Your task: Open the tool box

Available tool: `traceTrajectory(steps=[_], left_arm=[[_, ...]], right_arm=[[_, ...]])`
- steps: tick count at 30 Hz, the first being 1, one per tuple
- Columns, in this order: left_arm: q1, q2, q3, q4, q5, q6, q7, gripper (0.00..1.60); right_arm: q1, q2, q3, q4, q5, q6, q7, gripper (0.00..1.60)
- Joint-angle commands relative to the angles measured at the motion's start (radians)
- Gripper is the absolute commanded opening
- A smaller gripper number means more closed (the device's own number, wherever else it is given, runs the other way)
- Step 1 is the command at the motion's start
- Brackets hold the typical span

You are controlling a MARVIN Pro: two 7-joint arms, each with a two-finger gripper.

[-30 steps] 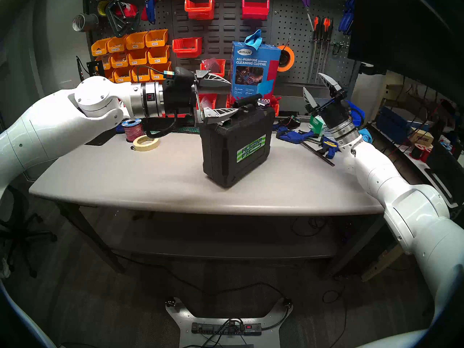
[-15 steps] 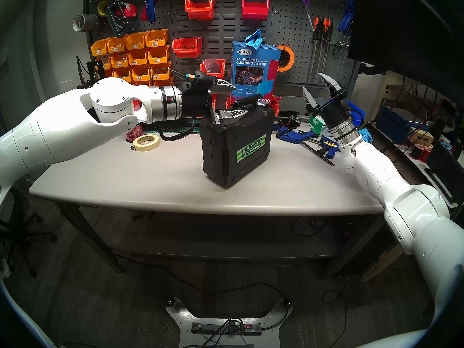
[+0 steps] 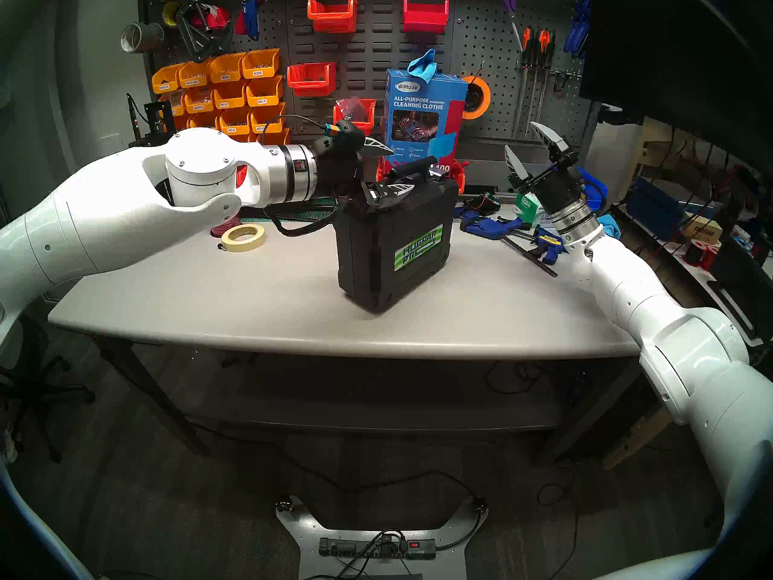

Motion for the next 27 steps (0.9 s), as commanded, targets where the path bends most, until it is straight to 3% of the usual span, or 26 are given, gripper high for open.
traceTrajectory(steps=[1,4,6,10,12,13,15,18,20,21,27], left_arm=[[-0.018,-0.004,-0.023,0.002,-0.033,0.022,0.015,1.6],[-0.017,-0.005,-0.023,0.003,-0.045,0.035,0.016,1.52],[-0.015,-0.007,-0.022,0.005,-0.047,0.04,0.017,1.19],[-0.014,-0.01,-0.022,0.01,-0.055,0.044,0.01,1.22],[-0.013,-0.011,-0.023,0.011,-0.067,0.05,0.012,0.99],[-0.012,-0.011,-0.024,0.011,-0.07,0.051,0.012,0.76],[-0.011,-0.013,-0.024,0.014,-0.076,0.052,0.011,0.73],[-0.008,-0.015,-0.024,0.016,-0.082,0.052,0.008,0.54],[-0.006,-0.017,-0.023,0.017,-0.088,0.056,0.012,0.28],[-0.005,-0.018,-0.022,0.019,-0.088,0.056,0.012,0.0],[-0.006,-0.024,-0.023,0.017,-0.133,0.113,0.053,0.0]], right_arm=[[0.012,0.0,0.0,-0.006,-0.003,-0.001,0.001,1.6],[0.012,0.0,0.0,-0.006,-0.003,-0.001,0.001,1.6],[0.012,0.0,0.0,-0.006,-0.003,-0.001,0.001,1.6],[0.012,0.0,0.0,-0.005,-0.003,-0.001,0.001,1.6],[0.012,0.0,0.0,-0.005,-0.003,-0.001,0.001,1.6],[0.012,0.0,0.0,-0.005,-0.003,-0.001,0.001,1.6],[0.012,0.0,0.0,-0.005,-0.003,-0.001,0.001,1.6],[0.012,0.0,0.0,-0.005,-0.003,-0.001,0.001,1.6],[0.012,0.0,0.0,-0.005,-0.003,-0.001,0.001,1.6],[0.012,0.0,0.0,-0.005,-0.003,-0.001,0.001,1.6],[0.012,0.0,0.0,-0.005,-0.003,-0.001,0.001,1.6]])
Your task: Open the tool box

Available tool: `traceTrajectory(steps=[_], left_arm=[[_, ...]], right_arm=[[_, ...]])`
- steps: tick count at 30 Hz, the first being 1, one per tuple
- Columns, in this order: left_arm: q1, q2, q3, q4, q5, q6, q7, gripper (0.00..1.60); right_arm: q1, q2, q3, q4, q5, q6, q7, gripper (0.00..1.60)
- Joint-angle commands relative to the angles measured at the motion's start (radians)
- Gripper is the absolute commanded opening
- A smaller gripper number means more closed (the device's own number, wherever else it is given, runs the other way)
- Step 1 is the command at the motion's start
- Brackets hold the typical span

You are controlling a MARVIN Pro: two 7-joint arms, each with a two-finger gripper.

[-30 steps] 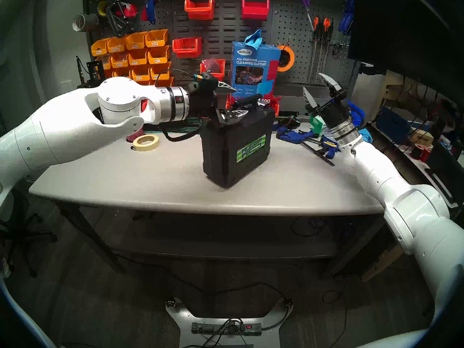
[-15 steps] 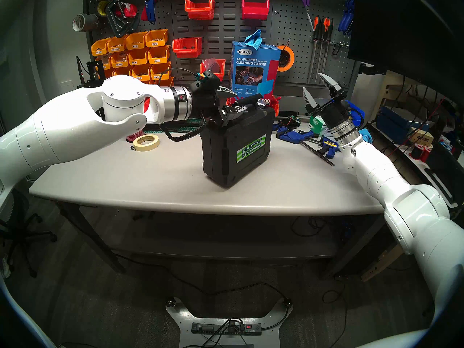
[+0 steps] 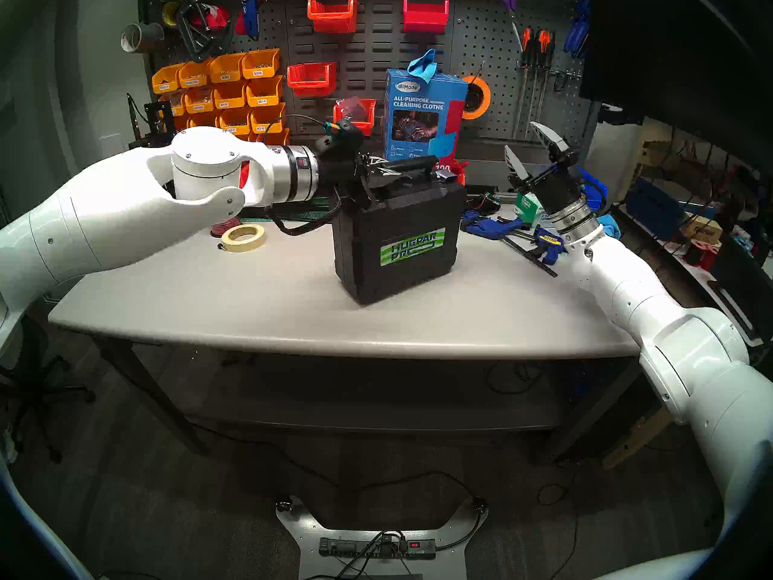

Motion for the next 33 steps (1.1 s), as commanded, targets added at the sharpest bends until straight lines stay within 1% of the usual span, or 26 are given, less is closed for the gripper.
traceTrajectory(steps=[1,2,3,4,5,6,8,11,21,28,33], left_arm=[[-0.013,-0.011,-0.018,-0.004,-0.059,0.066,0.053,0.0],[-0.013,-0.015,-0.019,0.001,-0.065,0.077,0.063,0.0],[-0.014,-0.024,-0.019,0.014,-0.08,0.106,0.084,0.0],[-0.014,-0.024,-0.019,0.014,-0.08,0.106,0.084,0.0],[-0.015,-0.027,-0.02,0.019,-0.097,0.137,0.105,0.0],[-0.016,-0.031,-0.02,0.025,-0.105,0.152,0.114,0.0],[-0.014,-0.04,-0.022,0.043,-0.133,0.194,0.142,0.0],[-0.006,-0.05,-0.024,0.078,-0.185,0.234,0.179,0.0],[0.045,-0.035,-0.027,0.165,-0.305,0.278,0.255,0.0],[0.093,-0.02,0.0,0.215,-0.38,0.293,0.311,0.0],[0.122,-0.009,0.018,0.242,-0.412,0.292,0.337,0.0]], right_arm=[[0.012,0.0,0.0,-0.006,-0.002,-0.001,0.001,1.6],[0.012,0.0,0.0,-0.006,-0.002,-0.001,0.001,1.6],[0.012,0.0,0.0,-0.006,-0.002,-0.001,0.001,1.6],[0.012,0.0,0.0,-0.006,-0.002,-0.001,0.001,1.6],[0.012,0.0,0.0,-0.006,-0.002,-0.001,0.001,1.6],[0.012,0.0,0.0,-0.006,-0.002,-0.001,0.001,1.6],[0.012,0.0,0.0,-0.006,-0.002,-0.001,0.0,1.6],[0.012,0.0,0.001,-0.006,-0.002,-0.001,0.0,1.6],[0.012,0.0,0.001,-0.006,-0.002,-0.001,0.0,1.6],[0.011,0.0,0.001,-0.005,-0.001,-0.001,0.0,1.6],[0.011,0.0,0.002,-0.005,-0.001,0.0,0.001,1.6]])
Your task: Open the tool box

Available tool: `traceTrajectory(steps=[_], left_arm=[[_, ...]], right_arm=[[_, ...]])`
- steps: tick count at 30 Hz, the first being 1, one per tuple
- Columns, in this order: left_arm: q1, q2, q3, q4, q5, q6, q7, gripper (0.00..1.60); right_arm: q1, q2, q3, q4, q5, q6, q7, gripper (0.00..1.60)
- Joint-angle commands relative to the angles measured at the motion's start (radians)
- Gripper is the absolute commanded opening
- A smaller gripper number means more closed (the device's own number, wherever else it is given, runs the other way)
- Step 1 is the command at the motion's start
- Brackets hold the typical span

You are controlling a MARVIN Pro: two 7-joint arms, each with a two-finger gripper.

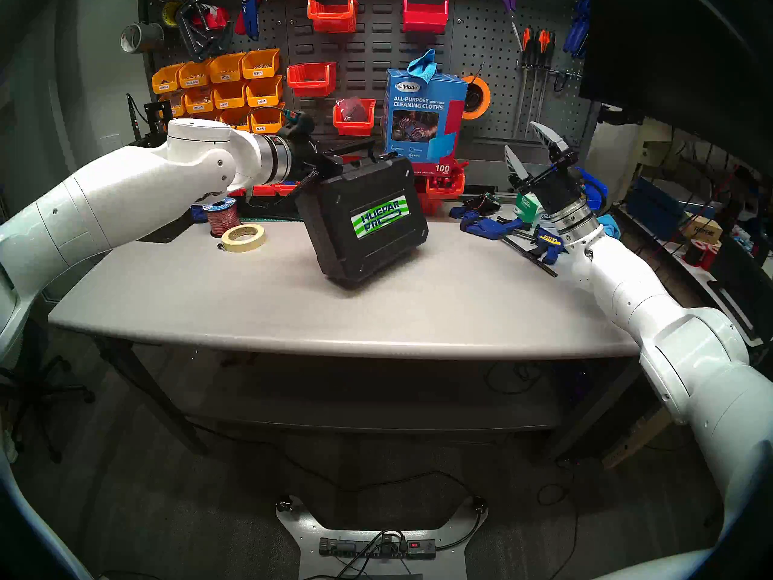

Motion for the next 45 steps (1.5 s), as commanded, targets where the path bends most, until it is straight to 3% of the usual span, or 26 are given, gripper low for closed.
traceTrajectory(steps=[1,8,18,37,45], left_arm=[[0.111,0.031,0.093,0.054,-0.057,0.053,0.042,0.0],[0.144,0.052,0.169,0.089,-0.126,0.08,0.099,0.0],[0.187,0.107,0.179,0.038,-0.236,0.091,0.158,0.0],[0.188,0.219,0.182,-0.241,-0.416,0.11,0.199,0.0],[0.162,0.263,0.169,-0.348,-0.455,0.084,0.293,0.0]], right_arm=[[0.01,0.0,0.001,-0.005,-0.001,0.0,0.001,1.6],[0.011,0.0,0.001,-0.005,0.0,-0.001,0.001,1.6],[0.011,0.0,0.001,-0.006,-0.001,-0.001,0.0,1.6],[0.01,0.0,0.001,-0.005,0.0,0.0,0.0,1.6],[0.011,0.0,0.001,-0.006,-0.001,-0.001,0.0,1.6]])
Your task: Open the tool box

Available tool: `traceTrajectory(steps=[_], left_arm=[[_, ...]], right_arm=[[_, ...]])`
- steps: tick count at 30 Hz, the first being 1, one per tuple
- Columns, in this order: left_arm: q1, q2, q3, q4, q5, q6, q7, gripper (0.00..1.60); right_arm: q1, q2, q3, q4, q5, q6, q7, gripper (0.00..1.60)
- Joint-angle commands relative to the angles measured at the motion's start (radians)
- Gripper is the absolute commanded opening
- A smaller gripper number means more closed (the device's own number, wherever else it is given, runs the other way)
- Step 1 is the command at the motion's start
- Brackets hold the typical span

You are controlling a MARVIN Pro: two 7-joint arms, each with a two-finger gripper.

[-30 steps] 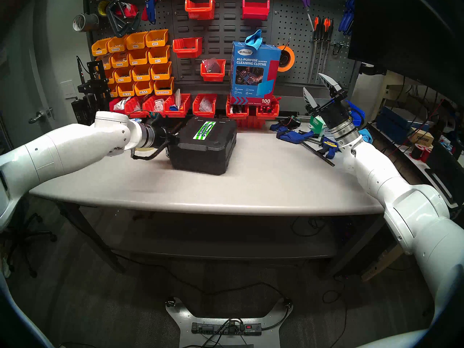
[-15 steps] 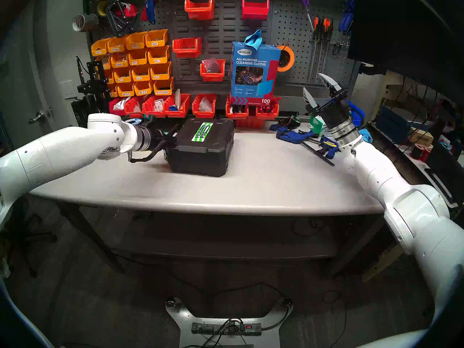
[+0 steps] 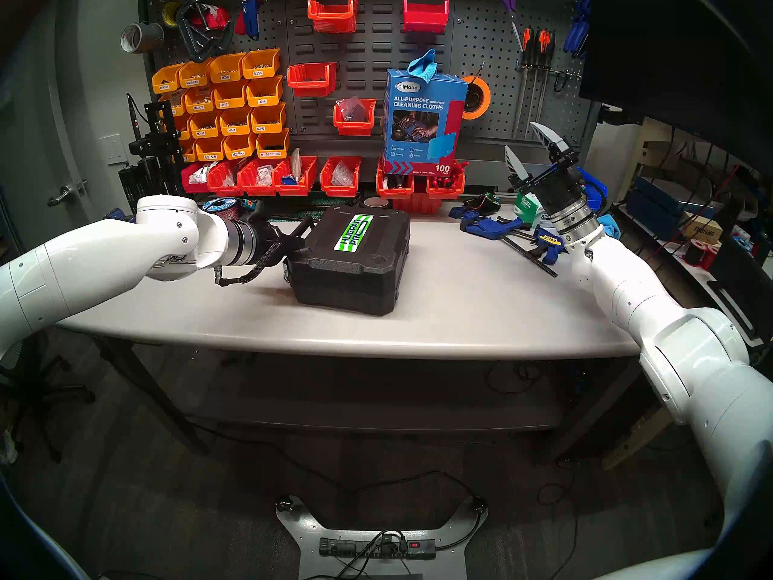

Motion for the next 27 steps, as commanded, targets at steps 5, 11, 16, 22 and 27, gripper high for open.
traceTrajectory(steps=[5,11,16,22,27], left_arm=[[0.047,0.071,0.047,-0.185,-0.066,-0.001,0.17,0.0],[0.044,0.079,0.046,-0.233,-0.086,-0.039,0.277,0.0],[0.044,0.076,0.045,-0.253,-0.102,-0.06,0.342,0.0],[0.044,0.072,0.044,-0.263,-0.113,-0.074,0.38,0.0],[0.043,0.071,0.045,-0.267,-0.119,-0.081,0.395,0.0]], right_arm=[[0.012,0.0,0.001,-0.006,-0.002,-0.001,0.0,1.6],[0.012,0.0,0.001,-0.006,-0.002,-0.001,0.0,1.6],[0.013,0.0,0.0,-0.006,-0.002,-0.001,0.0,1.6],[0.013,0.0,0.001,-0.006,-0.002,-0.001,0.001,1.6],[0.013,0.0,0.001,-0.006,-0.002,-0.001,0.0,1.6]])
